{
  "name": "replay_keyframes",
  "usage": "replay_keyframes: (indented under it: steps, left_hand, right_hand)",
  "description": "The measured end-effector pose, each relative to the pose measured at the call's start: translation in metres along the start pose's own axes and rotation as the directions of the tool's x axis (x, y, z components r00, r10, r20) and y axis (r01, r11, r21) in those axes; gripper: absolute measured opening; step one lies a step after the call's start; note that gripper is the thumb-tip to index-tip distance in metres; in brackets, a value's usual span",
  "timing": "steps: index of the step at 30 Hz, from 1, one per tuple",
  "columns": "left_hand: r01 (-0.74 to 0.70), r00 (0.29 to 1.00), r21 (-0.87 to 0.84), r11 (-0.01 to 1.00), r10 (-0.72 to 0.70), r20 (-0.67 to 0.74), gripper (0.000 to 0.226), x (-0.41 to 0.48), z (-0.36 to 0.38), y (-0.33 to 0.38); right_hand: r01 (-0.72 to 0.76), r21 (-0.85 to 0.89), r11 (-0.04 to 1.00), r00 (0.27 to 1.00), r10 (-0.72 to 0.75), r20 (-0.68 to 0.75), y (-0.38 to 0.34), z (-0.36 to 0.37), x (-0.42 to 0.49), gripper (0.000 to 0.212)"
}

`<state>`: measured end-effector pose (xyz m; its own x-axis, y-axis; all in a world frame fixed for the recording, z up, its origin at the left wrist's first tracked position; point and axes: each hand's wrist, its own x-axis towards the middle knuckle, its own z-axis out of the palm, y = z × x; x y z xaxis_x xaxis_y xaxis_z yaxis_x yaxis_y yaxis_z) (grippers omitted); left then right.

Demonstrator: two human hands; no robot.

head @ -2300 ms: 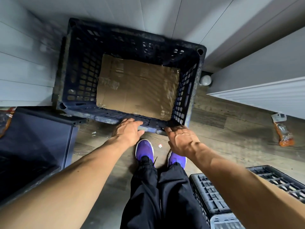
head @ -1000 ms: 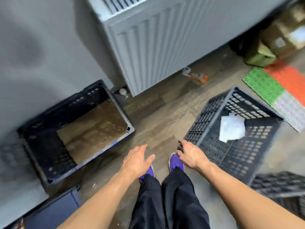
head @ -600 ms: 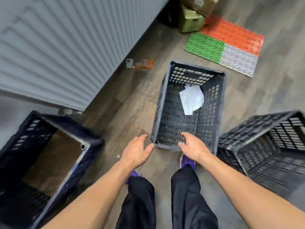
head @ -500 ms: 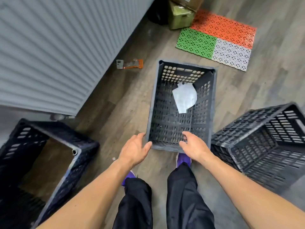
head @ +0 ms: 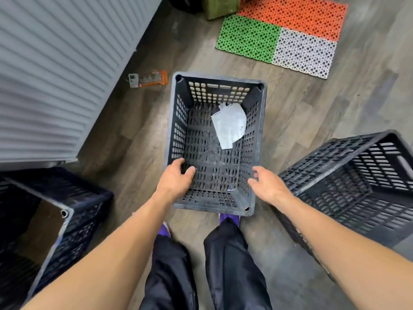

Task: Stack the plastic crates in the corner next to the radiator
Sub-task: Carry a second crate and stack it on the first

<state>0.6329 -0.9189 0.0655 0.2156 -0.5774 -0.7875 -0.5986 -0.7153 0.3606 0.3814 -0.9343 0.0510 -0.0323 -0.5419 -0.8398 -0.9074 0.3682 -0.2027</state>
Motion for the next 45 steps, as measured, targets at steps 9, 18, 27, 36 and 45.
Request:
replay_keyframes:
  steps: [9, 18, 27, 36, 45]
  left_hand:
    - [0.093, 0.993, 0.073, 0.993, -0.087, -0.079, 0.067, 0.056, 0.002, -0.021]
    - [-0.031, 0.945, 0.142, 0.989, 0.075, -0.318, 0.063, 0.109, 0.030, -0.046]
    - [-0.082, 0.971, 0.128, 0.988, 0.108, -0.215, 0.035, 0.155, 0.004, -0.056]
    - [0.063, 0.986, 0.227, 0.972, -0.026, -0.163, 0.042, 0.136, -0.014, -0.056]
    - [0.174, 0.939, 0.248, 0.953, -0.085, -0.334, 0.038, 0.052, -0.057, -0.054]
  right_hand:
    - [-0.030, -0.002, 1.000, 0.999, 0.030, -0.015, 0.012, 0.003, 0.041, 0.060]
    - [-0.183, 0.053, 0.982, 0.966, 0.189, -0.178, -0.002, 0.041, 0.089, 0.078]
    - [-0.249, 0.301, 0.921, 0.894, 0.338, -0.295, -0.003, 0.038, 0.124, 0.052]
    - [-0.184, 0.303, 0.935, 0.912, 0.277, -0.304, 0.008, 0.029, 0.112, 0.028]
    - [-0.030, 0.221, 0.975, 0.929, 0.109, -0.353, -0.020, -0.010, 0.039, 0.029]
